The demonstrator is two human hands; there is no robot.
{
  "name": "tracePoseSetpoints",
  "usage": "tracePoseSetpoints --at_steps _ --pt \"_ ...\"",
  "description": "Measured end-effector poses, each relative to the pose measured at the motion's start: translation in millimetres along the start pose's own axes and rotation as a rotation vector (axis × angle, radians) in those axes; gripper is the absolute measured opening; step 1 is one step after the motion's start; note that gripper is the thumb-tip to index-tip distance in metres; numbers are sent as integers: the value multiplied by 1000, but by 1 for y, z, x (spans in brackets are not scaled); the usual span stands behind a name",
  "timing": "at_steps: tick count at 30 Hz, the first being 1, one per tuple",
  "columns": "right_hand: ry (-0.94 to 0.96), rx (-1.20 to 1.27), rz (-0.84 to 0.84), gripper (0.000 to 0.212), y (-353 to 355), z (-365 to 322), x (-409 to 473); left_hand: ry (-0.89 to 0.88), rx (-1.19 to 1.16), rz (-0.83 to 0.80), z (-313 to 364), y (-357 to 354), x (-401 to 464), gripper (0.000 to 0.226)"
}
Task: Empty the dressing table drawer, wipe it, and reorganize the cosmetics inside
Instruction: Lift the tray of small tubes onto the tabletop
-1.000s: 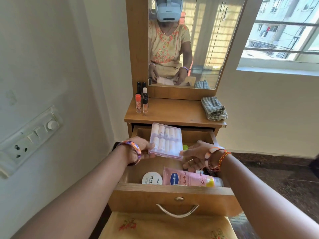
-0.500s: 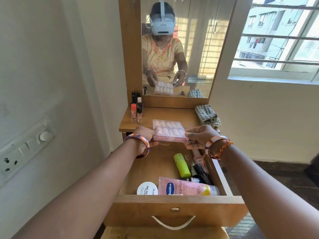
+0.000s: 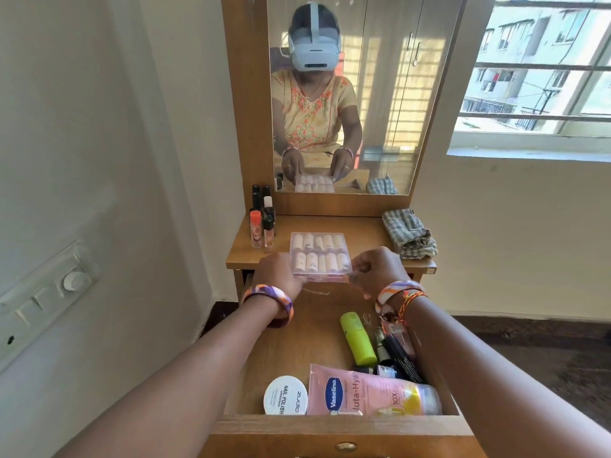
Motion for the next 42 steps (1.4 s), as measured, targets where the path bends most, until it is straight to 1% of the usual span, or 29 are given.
tracePoseSetpoints --at_steps 1,3,5,9,13,17,20,23,27,32,37,40,42 --pt "37 -58 11 6 -2 -1 3 -20 43 16 -1 -2 4 33" --pt "28 -128 7 23 -9 -2 7 -41 117 31 0 -5 9 32" --pt "27 -201 32 32 -13 -4 11 -58 191 60 1 -8 13 32" --pt "165 -377 115 32 -20 -7 18 -125 343 107 2 -18 20 44" --pt "177 -301 118 33 -31 -7 23 -123 435 119 6 -25 27 52" --pt "170 -267 185 43 -37 -6 29 -86 428 142 11 -28 34 55" --pt "193 -267 245 39 -41 -2 32 -67 385 155 11 -30 38 56" --pt "203 -289 275 36 -45 -1 35 -107 393 158 12 -33 41 62" --pt "220 -300 298 35 -50 -3 39 -103 383 168 12 -37 40 56" --pt "321 -422 265 40 -54 -4 41 -147 427 151 9 -43 41 57" --pt "340 -549 202 47 -59 -5 47 -175 472 111 9 -42 41 60" --pt "356 -550 135 49 -57 -6 46 -156 454 90 11 -39 39 61" --pt "325 -465 89 51 -51 -3 45 -125 397 84 12 -37 34 65"
Point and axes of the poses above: each hand's wrist, its own x-axis towards the middle knuckle, its own y-axis out of the back of the hand, z = x × y, the point moved 2 cm from there along x, towards the middle knuckle, and after that the axes turned 11 degrees about z, right-handed, at the moved point
